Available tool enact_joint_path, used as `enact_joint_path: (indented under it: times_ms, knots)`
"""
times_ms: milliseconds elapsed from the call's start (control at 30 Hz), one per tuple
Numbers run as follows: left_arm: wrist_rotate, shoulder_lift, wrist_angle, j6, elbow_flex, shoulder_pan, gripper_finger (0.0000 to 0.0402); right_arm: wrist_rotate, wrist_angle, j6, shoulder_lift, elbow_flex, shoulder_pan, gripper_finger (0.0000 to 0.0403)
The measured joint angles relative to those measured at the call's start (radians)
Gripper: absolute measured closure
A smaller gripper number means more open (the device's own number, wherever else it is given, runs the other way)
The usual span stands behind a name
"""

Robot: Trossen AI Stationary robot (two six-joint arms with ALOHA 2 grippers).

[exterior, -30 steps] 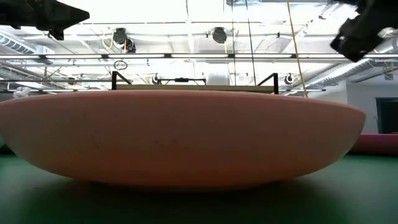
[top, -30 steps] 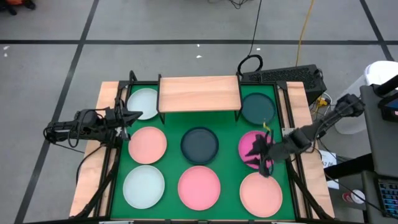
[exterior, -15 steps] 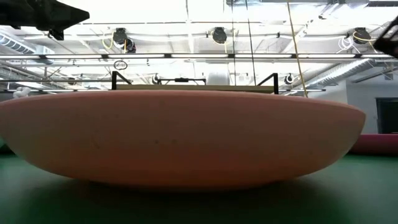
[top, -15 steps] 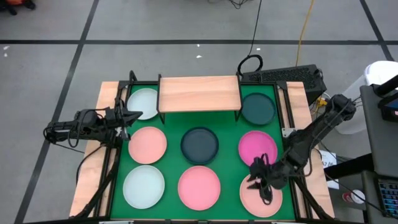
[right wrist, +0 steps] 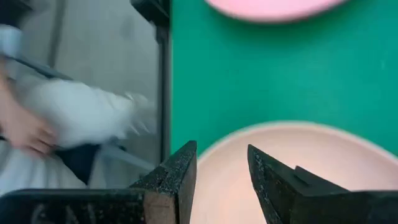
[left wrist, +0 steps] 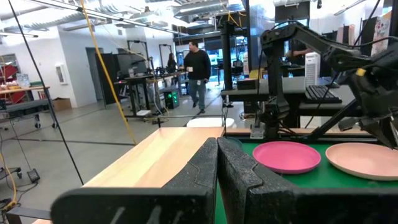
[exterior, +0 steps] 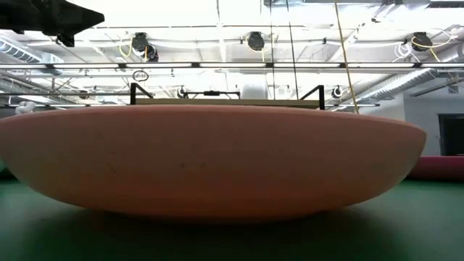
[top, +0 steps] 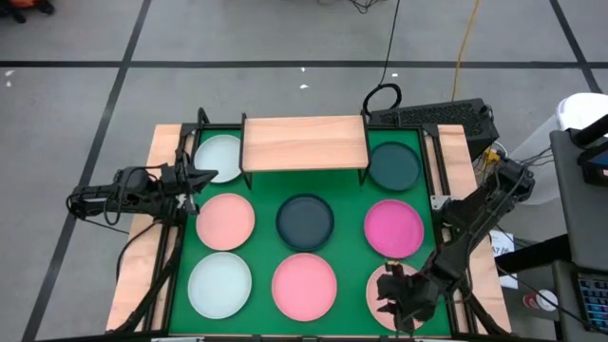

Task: Place and stack plates onto a shelf
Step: Put the bottom light orange plate on the shelf

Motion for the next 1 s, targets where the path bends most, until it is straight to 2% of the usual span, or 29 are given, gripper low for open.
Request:
enact_joint_path:
  times_ms: [300,667,1000]
  knots:
    - [0.000,0.000,0.000,0.000,0.000,0.000,0.0389,-0.026,-0.019,0.161,0.127,0.099,0.097,0.0277]
    - [0.000,0.000,0.000,0.000,0.000,0.000,0.0389,-0.027,-0.414,0.242,0.360,0.419,0.167,0.0277]
    - [0.000,0.000,0.000,0.000,0.000,0.000,0.0389,-0.053,-0.452,0.320,0.426,0.427,0.202,0.0277]
